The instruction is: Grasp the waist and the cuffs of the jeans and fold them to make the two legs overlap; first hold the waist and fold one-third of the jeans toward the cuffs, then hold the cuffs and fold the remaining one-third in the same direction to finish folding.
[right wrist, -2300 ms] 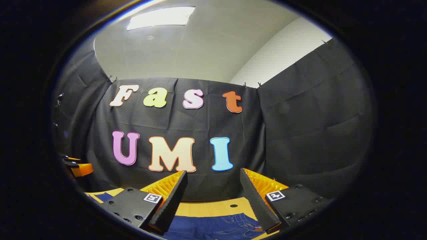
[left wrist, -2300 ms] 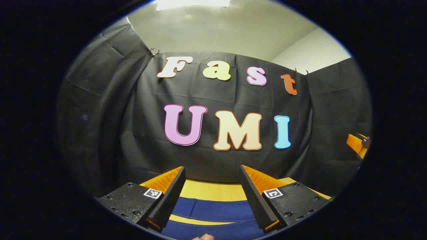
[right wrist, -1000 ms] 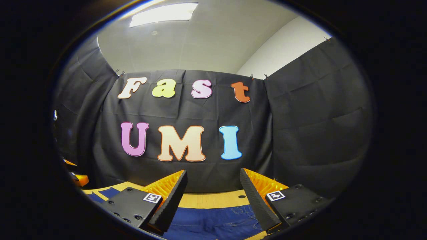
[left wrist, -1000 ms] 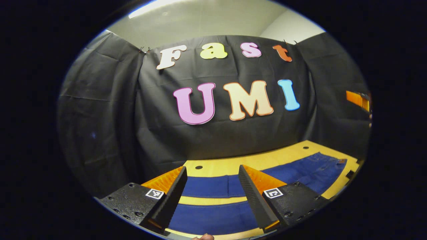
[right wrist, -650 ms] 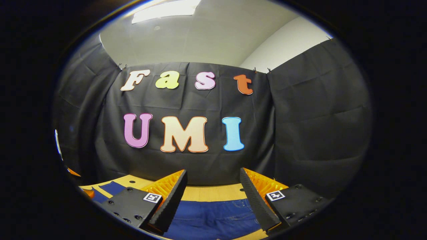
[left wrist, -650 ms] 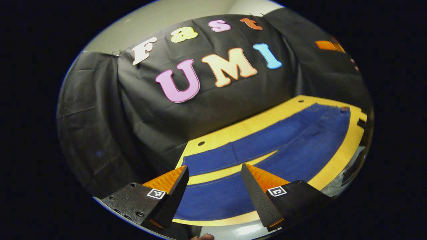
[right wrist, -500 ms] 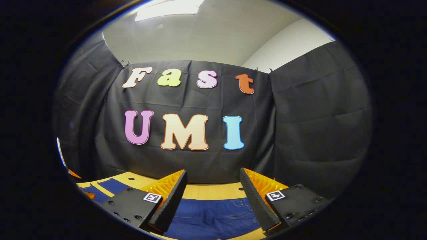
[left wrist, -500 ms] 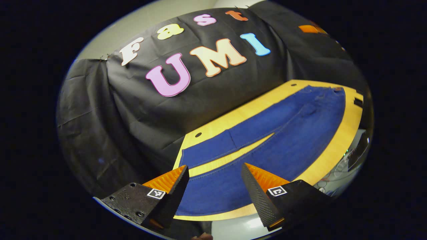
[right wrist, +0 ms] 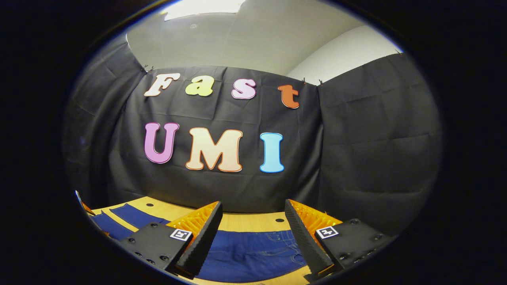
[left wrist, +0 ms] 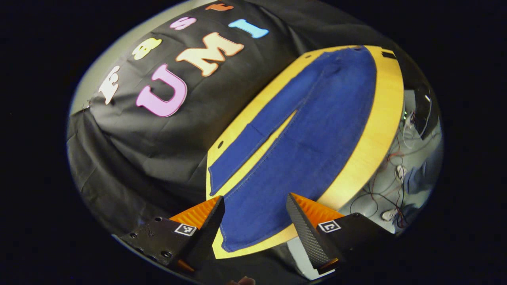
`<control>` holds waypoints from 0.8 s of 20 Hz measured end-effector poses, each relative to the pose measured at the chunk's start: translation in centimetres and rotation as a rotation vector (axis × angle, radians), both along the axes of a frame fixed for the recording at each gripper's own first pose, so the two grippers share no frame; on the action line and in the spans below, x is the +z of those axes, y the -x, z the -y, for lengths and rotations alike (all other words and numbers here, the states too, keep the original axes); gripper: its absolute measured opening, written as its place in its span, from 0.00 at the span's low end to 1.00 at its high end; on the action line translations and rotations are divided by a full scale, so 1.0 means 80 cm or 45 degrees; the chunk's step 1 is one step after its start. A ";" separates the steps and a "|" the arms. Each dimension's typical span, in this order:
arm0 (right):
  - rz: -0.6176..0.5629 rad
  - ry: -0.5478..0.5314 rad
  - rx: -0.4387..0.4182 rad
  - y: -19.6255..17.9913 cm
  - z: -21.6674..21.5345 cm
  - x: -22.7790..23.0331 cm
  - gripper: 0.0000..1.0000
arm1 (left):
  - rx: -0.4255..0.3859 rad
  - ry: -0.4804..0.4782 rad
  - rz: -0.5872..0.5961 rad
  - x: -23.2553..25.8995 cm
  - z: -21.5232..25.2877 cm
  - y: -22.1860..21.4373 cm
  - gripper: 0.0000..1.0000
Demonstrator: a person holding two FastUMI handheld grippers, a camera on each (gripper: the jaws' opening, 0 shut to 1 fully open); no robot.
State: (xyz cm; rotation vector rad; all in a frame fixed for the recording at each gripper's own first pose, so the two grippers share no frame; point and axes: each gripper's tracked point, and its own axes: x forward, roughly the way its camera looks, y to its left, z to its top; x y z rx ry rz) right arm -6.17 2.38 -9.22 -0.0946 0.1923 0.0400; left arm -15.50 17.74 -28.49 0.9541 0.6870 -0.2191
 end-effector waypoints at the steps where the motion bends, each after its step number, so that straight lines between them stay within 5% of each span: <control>1: -0.003 0.003 -0.005 0.001 0.002 -0.001 0.98 | 0.005 -0.023 -0.036 -0.010 -0.006 0.006 0.95; 12: -0.022 0.053 -0.053 0.005 0.020 -0.014 0.99 | -0.063 -0.154 -0.238 -0.060 -0.026 0.021 0.94; 16: -0.043 0.048 -0.084 0.008 0.025 -0.022 0.99 | -0.185 -0.221 -0.259 -0.070 -0.019 -0.008 0.84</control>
